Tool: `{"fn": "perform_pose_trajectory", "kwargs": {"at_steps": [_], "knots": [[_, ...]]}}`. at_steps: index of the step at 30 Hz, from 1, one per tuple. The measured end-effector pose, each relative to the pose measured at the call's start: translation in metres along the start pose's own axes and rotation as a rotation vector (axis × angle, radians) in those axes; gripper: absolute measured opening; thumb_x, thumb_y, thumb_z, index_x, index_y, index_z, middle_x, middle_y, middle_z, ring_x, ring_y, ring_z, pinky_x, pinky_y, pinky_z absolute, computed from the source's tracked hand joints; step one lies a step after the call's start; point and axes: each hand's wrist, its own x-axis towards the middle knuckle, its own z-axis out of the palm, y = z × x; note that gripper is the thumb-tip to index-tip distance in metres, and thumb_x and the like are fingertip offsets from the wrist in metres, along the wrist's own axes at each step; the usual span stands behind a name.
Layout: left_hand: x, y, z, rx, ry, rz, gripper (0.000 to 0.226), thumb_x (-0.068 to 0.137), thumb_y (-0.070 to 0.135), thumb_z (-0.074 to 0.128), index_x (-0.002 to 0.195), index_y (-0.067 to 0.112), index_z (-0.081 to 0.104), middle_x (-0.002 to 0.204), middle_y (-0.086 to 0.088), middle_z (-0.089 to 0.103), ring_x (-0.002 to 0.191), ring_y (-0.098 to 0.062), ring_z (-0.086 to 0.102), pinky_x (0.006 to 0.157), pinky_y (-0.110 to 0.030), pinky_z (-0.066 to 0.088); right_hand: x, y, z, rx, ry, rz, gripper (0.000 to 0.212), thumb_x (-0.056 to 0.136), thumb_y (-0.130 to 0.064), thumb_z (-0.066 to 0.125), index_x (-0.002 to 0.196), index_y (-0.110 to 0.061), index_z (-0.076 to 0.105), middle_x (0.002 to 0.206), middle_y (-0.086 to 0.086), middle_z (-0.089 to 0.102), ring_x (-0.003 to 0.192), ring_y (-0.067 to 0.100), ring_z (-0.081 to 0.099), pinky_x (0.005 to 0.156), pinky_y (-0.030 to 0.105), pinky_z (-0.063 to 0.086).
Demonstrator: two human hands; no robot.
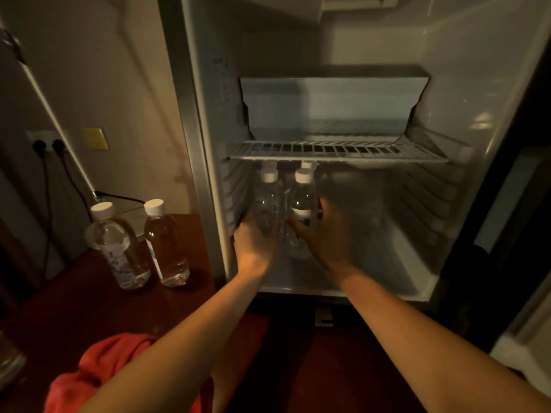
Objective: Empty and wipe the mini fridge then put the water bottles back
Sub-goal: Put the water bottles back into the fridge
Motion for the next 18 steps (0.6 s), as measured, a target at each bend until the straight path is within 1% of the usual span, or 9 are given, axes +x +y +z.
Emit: {"fn": "perform_pose_trajectory", "kwargs": {"at_steps": [2, 5, 7, 9, 11, 13, 14, 16, 18], "knots": [[-0.003, 0.000, -0.001, 0.035, -0.027, -0.018, 0.054, 0.089, 0.040, 0.067, 0.136, 0.018, 0.054, 0.119, -0.014, 0.068, 0.111, -0.034, 0.062, 0.093, -0.044, 0.050, -0.002, -0.002, -0.004, -0.006, -0.008, 0.045, 0.049, 0.071, -0.050, 0.081, 0.105, -0.019, 0.064, 0.091, -0.005, 0.071, 0.079, 0.009, 0.068, 0.071, 0.040, 0.057], [-0.014, 0.001, -0.007, 0.090, -0.070, -0.037, 0.043, 0.090, 0.034, 0.066, 0.127, 0.012, 0.060, 0.109, -0.017, 0.070, 0.103, -0.035, 0.065, 0.082, -0.036, 0.050, -0.011, -0.005, -0.010, 0.009, -0.070, 0.136, 0.043, 0.069, -0.040, 0.084, 0.101, -0.018, 0.066, 0.091, -0.004, 0.072, 0.081, 0.008, 0.067, 0.075, 0.039, 0.056], [-0.024, 0.000, -0.013, 0.095, -0.088, -0.042, 0.040, 0.089, 0.034, 0.067, 0.122, 0.010, 0.062, 0.106, -0.017, 0.071, 0.099, -0.036, 0.067, 0.078, -0.034, 0.049, -0.020, -0.011, -0.014, 0.019, -0.099, 0.134, 0.039, 0.070, -0.031, 0.085, 0.103, -0.019, 0.068, 0.098, -0.001, 0.072, 0.088, 0.014, 0.068, 0.079, 0.039, 0.055], [-0.032, -0.004, -0.022, 0.080, -0.087, -0.059, 0.039, 0.087, 0.032, 0.071, 0.117, 0.009, 0.063, 0.104, -0.017, 0.071, 0.097, -0.036, 0.067, 0.076, -0.034, 0.050, -0.029, -0.017, -0.019, 0.030, -0.114, 0.148, 0.043, 0.071, -0.020, 0.085, 0.109, -0.018, 0.066, 0.102, -0.001, 0.068, 0.093, 0.016, 0.065, 0.080, 0.032, 0.051], [-0.040, -0.006, -0.033, 0.072, -0.087, -0.092, 0.036, 0.086, 0.026, 0.071, 0.116, 0.007, 0.063, 0.107, -0.015, 0.070, 0.101, -0.035, 0.065, 0.079, -0.034, 0.052, -0.038, -0.025, -0.021, 0.033, -0.117, 0.215, 0.045, 0.072, -0.016, 0.084, 0.112, -0.015, 0.063, 0.102, -0.002, 0.065, 0.095, 0.015, 0.063, 0.078, 0.027, 0.048], [-0.050, -0.007, -0.046, 0.078, -0.076, -0.086, 0.040, 0.087, 0.026, 0.069, 0.121, 0.009, 0.060, 0.114, -0.013, 0.067, 0.109, -0.033, 0.061, 0.089, -0.038, 0.051, -0.048, -0.032, -0.019, 0.001, -0.125, 0.248, 0.047, 0.074, -0.020, 0.083, 0.114, -0.014, 0.062, 0.107, -0.001, 0.067, 0.096, 0.014, 0.063, 0.073, 0.022, 0.047], [-0.056, -0.007, -0.054, 0.087, -0.065, -0.072, 0.041, 0.087, 0.026, 0.068, 0.123, 0.009, 0.059, 0.116, -0.012, 0.067, 0.111, -0.033, 0.060, 0.093, -0.039, 0.050, -0.054, -0.037, -0.019, -0.026, -0.142, 0.231, 0.047, 0.075, -0.024, 0.083, 0.116, -0.015, 0.062, 0.110, -0.002, 0.067, 0.096, 0.012, 0.063, 0.071, 0.019, 0.045], [-0.067, -0.007, -0.070, 0.087, -0.042, -0.050, 0.042, 0.087, 0.028, 0.068, 0.124, 0.010, 0.059, 0.116, -0.010, 0.068, 0.111, -0.030, 0.061, 0.095, -0.039, 0.049, -0.068, -0.052, -0.021, -0.082, -0.158, 0.167, 0.050, 0.076, -0.028, 0.081, 0.120, -0.016, 0.061, 0.112, -0.004, 0.066, 0.100, 0.010, 0.062, 0.076, 0.017, 0.042], [-0.076, -0.010, -0.088, 0.068, -0.017, -0.027, 0.041, 0.086, 0.032, 0.070, 0.121, 0.012, 0.062, 0.111, -0.007, 0.070, 0.107, -0.025, 0.064, 0.093, -0.040, 0.051, -0.081, -0.067, -0.022, -0.131, -0.155, 0.092, 0.056, 0.075, -0.031, 0.082, 0.124, -0.013, 0.061, 0.116, 0.002, 0.067, 0.107, 0.017, 0.062, 0.083, 0.020, 0.042]]}}
